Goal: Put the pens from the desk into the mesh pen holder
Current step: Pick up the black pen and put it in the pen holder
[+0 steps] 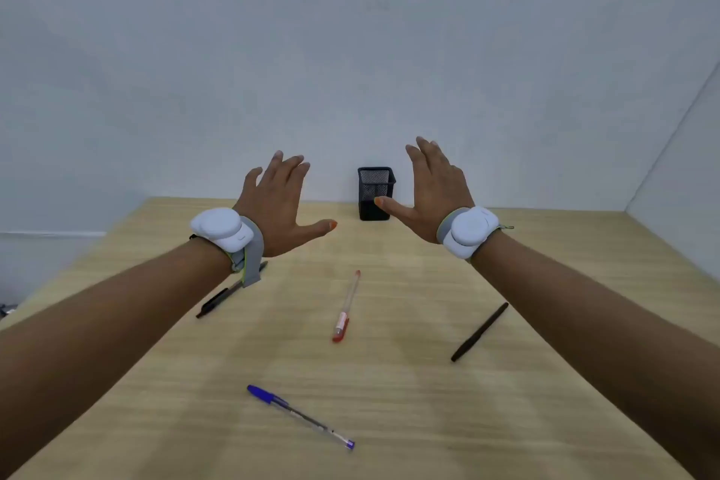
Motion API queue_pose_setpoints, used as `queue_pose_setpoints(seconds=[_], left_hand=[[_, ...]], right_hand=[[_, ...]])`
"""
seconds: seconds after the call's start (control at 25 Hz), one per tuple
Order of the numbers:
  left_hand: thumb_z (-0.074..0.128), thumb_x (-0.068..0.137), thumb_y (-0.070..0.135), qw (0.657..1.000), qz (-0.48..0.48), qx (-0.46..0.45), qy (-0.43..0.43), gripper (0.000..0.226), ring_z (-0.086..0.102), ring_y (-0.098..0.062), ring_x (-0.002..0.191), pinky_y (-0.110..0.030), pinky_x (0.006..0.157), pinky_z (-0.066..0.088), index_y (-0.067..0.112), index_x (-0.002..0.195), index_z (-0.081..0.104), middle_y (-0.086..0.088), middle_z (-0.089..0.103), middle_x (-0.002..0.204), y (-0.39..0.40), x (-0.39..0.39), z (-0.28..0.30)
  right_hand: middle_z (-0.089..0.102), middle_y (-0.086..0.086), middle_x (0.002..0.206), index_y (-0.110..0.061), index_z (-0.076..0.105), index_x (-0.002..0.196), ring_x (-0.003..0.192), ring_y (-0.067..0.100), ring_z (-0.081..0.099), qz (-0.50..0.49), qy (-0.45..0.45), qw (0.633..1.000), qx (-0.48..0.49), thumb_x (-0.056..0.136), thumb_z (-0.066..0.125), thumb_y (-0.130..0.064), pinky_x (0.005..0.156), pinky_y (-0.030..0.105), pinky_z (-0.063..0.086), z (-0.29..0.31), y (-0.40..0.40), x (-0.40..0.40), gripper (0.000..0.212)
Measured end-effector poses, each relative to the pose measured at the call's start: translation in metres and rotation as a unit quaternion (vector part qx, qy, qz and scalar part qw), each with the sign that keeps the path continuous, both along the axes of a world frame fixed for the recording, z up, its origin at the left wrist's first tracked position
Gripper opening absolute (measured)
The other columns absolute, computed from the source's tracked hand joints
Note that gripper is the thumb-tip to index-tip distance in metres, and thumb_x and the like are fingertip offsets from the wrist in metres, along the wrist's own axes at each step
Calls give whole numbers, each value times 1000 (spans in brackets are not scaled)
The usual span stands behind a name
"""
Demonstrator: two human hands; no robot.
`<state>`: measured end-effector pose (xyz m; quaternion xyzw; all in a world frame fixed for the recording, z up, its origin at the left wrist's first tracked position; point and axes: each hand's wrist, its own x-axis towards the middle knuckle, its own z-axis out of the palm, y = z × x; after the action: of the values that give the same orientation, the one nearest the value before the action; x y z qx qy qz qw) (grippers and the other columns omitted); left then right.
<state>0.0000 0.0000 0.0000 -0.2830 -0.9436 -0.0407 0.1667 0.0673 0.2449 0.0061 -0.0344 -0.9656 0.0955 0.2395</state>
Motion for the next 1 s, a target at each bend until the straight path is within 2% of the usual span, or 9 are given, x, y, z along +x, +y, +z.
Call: queue_pose_setpoints(seconds=[0.32,1.0], left_hand=[[25,69,82,998,-25,-13,47,102,3,-26,148,-48,117,12,15,145,19,-3,18,158,-9,29,-29],[20,69,81,998,-25,-29,46,101,9,-25,148,-47,117,15,15,145,20,-2,19,157,-31,73,-44]], right_hand=[[13,7,160,-13,20,147,149,24,7,-10,27,999,26,81,48,-67,113,44,23,-25,-5,35,91],[23,7,157,-12,24,145,149,26,11,-23,34,998,41,85,45,-63,113,45,24,-37,-15,91,82]])
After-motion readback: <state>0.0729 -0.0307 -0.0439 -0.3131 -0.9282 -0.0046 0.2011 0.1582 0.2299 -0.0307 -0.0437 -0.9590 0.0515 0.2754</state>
